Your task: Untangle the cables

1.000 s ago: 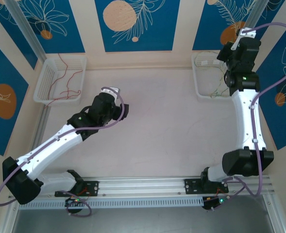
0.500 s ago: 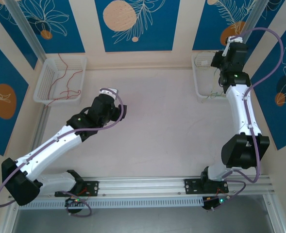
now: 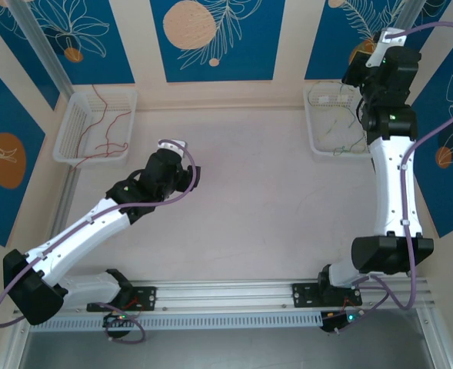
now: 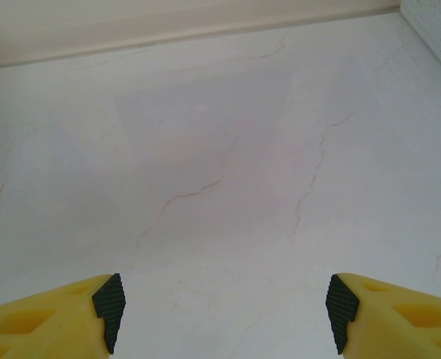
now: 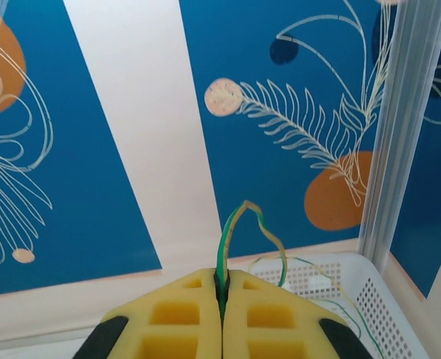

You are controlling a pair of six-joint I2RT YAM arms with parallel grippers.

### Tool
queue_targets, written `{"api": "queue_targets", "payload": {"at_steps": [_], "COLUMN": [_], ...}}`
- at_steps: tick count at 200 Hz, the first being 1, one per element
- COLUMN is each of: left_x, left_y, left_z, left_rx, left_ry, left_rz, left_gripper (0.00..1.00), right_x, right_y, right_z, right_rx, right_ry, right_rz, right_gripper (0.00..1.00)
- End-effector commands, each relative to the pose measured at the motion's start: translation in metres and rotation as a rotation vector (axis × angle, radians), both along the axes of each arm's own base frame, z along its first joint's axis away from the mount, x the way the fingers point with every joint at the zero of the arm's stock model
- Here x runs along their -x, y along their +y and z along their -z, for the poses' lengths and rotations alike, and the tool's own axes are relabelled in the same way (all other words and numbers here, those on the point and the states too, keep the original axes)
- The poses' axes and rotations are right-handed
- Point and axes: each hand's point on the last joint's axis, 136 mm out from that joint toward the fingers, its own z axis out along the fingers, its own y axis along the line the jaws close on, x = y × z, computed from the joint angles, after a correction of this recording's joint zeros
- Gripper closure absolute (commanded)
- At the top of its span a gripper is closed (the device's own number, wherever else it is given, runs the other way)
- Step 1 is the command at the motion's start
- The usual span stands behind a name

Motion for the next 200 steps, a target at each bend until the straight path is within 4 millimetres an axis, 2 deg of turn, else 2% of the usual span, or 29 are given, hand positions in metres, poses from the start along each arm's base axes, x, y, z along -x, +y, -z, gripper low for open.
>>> {"api": "queue_targets", "payload": {"at_steps": [1,16,47,83,102,123,146,171,200], "left_x": [0.002,0.002,0.003,0.006,0.006,0.007,0.007,0.007,0.007], "left_y": [0.003,0.003,0.001,0.006,0.009,0.012,0.012,0.012,0.015], "left_z": [-0.007,-0.007,-0.005,-0.002,-0.004,-0.004,-0.001,0.000,0.000], "left_rx": [-0.006,0.001,0.012,-0.003,-0.007,-0.009,-0.012,-0.021,-0.030], "left_ry": [-0.016,-0.018,-0.008,-0.004,-0.011,-0.016,-0.015,-0.011,-0.015], "left_rz": [-0.012,-0.012,-0.009,-0.018,-0.027,-0.035,-0.037,-0.033,-0.039], "left_gripper": [0.27,0.27,0.27,0.27,0.27,0.27,0.27,0.27,0.27], "right_x": [-0.003,-0.014,-0.048,-0.077,-0.085,-0.088,-0.093,-0.104,-0.110], "right_y": [-0.007,-0.015,-0.011,-0.013,-0.002,0.006,0.012,-0.005,-0.023], "right_z": [-0.009,-0.008,0.004,0.015,0.020,0.037,0.069,0.103,0.135], "right_rx": [0.013,0.060,0.165,0.267,0.366,0.423,0.421,0.401,0.300], "right_ry": [-0.044,-0.047,-0.073,-0.107,-0.147,-0.172,-0.147,-0.078,0.013], "right_rz": [0.040,0.092,0.117,0.165,0.173,0.169,0.116,0.145,0.121], "right_gripper": [1.00,1.00,1.00,1.00,1.00,1.00,1.00,1.00,1.00]}}
